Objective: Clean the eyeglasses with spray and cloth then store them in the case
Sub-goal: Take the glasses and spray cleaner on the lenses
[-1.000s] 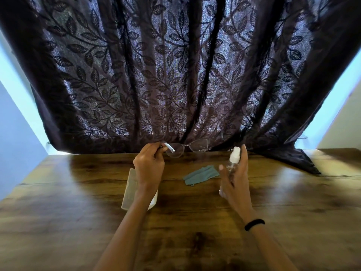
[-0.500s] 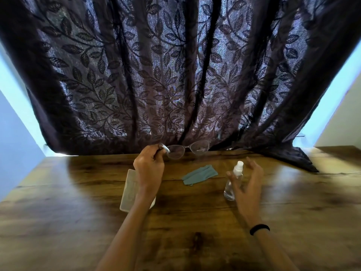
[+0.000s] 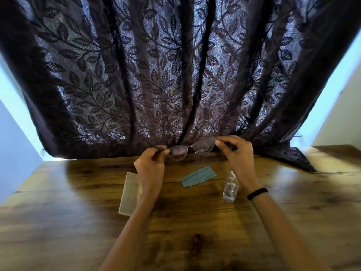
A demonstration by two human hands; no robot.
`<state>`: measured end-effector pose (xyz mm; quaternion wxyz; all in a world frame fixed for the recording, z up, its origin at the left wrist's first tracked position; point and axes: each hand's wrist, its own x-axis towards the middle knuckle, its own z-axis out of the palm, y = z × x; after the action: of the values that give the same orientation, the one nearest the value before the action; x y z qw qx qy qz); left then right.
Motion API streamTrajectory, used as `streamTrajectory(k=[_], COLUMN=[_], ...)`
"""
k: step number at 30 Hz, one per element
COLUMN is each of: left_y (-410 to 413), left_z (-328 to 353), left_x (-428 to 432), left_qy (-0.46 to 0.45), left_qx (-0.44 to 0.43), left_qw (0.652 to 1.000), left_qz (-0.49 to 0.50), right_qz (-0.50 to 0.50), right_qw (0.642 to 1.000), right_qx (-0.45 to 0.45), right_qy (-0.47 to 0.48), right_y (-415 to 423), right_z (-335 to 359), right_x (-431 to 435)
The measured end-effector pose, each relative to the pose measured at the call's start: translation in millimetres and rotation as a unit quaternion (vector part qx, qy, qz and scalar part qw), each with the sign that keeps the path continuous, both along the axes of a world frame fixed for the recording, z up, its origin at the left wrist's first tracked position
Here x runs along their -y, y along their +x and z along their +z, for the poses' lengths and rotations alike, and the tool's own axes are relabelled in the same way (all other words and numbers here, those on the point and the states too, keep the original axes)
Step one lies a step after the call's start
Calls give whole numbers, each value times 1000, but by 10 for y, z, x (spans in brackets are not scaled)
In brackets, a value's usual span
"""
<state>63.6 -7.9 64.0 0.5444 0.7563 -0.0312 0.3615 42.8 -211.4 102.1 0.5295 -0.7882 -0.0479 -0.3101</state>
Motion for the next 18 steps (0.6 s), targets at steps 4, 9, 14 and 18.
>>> streamTrajectory(k=[4, 9, 14, 18], left_y=[52, 68, 19, -128], left_z=[-69, -152, -195, -124], left_x=[-7, -13, -27, 6], left_qy=[-33, -71, 34, 155], left_qx=[-45, -95, -169, -186], left_qw=[998, 990, 981, 966], left_qz=[-39, -81, -90, -90], right_qz=[72, 78, 2, -30], right_qw=[993, 995, 999, 996], right_qx=[14, 18, 49, 69], right_qy=[89, 63, 0, -40], right_y=[-68, -96, -69, -69], right_z=[65, 112, 120, 119], right_x=[-49, -73, -101, -135])
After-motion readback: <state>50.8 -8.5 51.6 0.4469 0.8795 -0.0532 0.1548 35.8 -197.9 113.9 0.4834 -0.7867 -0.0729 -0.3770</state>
